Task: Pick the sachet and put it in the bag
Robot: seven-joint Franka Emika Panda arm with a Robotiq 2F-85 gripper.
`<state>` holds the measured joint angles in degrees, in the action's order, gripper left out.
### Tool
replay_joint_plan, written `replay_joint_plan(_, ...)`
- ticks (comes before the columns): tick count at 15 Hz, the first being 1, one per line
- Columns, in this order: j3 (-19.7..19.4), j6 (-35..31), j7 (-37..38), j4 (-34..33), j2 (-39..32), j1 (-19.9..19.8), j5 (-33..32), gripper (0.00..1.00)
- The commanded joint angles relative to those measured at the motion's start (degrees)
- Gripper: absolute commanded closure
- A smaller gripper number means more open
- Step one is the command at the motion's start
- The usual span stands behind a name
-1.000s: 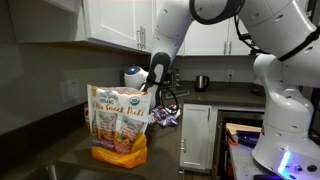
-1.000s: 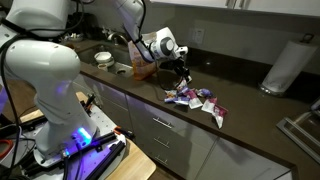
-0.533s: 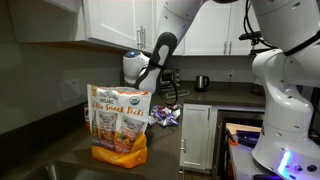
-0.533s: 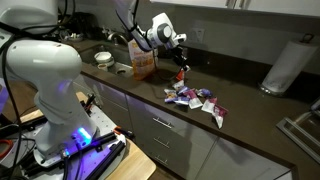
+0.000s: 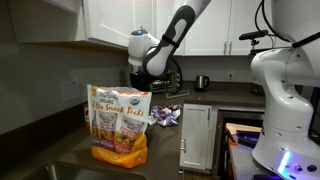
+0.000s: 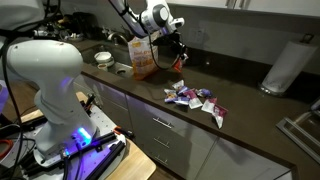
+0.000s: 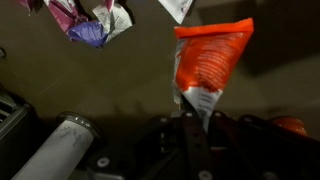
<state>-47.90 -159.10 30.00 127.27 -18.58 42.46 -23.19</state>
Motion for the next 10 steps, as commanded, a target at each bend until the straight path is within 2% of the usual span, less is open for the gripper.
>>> replay_joint_plan(1, 4.2, 9.1, -1.7, 2.7, 12.8, -2.8, -5.9, 0.94)
replay_joint_plan(2, 6.9, 12.1, -1.6, 2.6, 15.8, -4.9, -7.5, 0.94)
replay_joint_plan(4, 15.3, 17.7, -3.2, 2.6, 21.0, -11.2, -7.4, 0.94)
replay_joint_plan(8, 33.1, 24.3, -11.4, 3.0, 27.9, -25.5, 1.5, 0.94)
replay_joint_plan(10, 38.2, 26.3, -15.6, 3.0, 30.1, -29.5, 7.1, 0.94)
